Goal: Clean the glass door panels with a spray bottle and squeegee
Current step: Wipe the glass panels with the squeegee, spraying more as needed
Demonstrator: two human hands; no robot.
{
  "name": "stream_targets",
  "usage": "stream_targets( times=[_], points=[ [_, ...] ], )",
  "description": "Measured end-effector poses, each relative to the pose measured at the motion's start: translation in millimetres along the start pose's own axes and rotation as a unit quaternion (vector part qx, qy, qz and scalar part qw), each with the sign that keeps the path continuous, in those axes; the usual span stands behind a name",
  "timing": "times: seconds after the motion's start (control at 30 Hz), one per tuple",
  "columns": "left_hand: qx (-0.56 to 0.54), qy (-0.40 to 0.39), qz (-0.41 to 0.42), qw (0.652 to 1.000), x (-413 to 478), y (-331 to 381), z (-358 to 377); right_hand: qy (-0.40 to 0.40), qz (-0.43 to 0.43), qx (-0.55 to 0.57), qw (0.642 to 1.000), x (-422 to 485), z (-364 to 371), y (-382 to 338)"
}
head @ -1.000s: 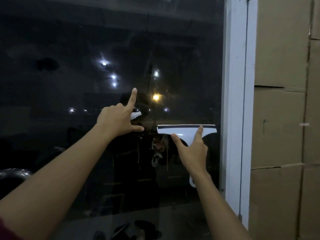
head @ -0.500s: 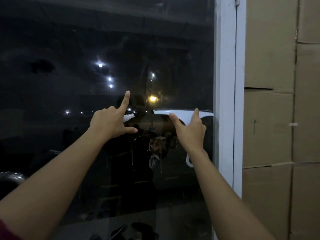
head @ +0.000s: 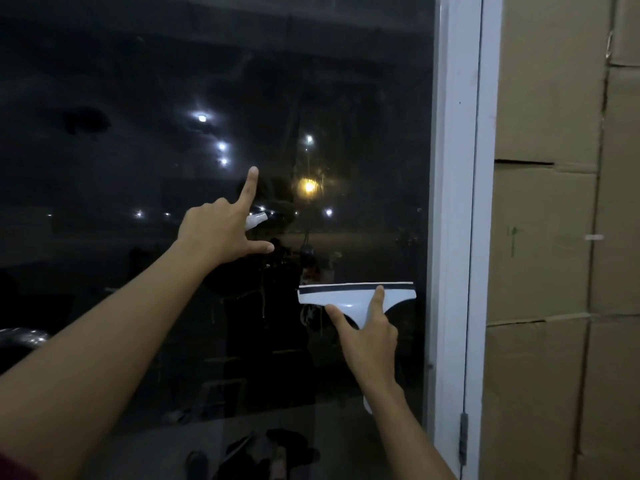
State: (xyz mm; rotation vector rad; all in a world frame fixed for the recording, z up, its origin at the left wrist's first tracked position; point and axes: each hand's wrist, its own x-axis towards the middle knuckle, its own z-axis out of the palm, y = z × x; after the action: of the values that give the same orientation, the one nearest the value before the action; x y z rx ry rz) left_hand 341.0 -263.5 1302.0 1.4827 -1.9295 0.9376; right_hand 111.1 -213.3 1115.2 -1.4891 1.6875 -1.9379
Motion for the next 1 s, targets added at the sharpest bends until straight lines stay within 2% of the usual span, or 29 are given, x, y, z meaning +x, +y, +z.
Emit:
stream_targets(
  times=[0.13,0.37,0.5,0.8,1.0],
  points=[
    [-0.007,-0.015,-0.004,1.000,-1,2,-3,0.011,0.022,-0.010,1.000,-6,3,3],
    [-0.007,-0.021,-0.015,1.000,-2,3,-5,0.031,-0.066,-0.008,0.997,47,-14,-64],
    [-0.018,-0.009,-0.010,1.000,0,2,-2,0.027,-0.095,-0.085,0.992,74,-25,-101],
    [-0.020,0.009,-0.011,1.000,-1,5,-1,0.026,-0.071,-0.118,0.990,27,-14,-47],
    [-0.034,0.001,-0.017,0.999,-2,5,0,0.001,-0.012,-0.115,0.993,-7,-2,-10]
  ],
)
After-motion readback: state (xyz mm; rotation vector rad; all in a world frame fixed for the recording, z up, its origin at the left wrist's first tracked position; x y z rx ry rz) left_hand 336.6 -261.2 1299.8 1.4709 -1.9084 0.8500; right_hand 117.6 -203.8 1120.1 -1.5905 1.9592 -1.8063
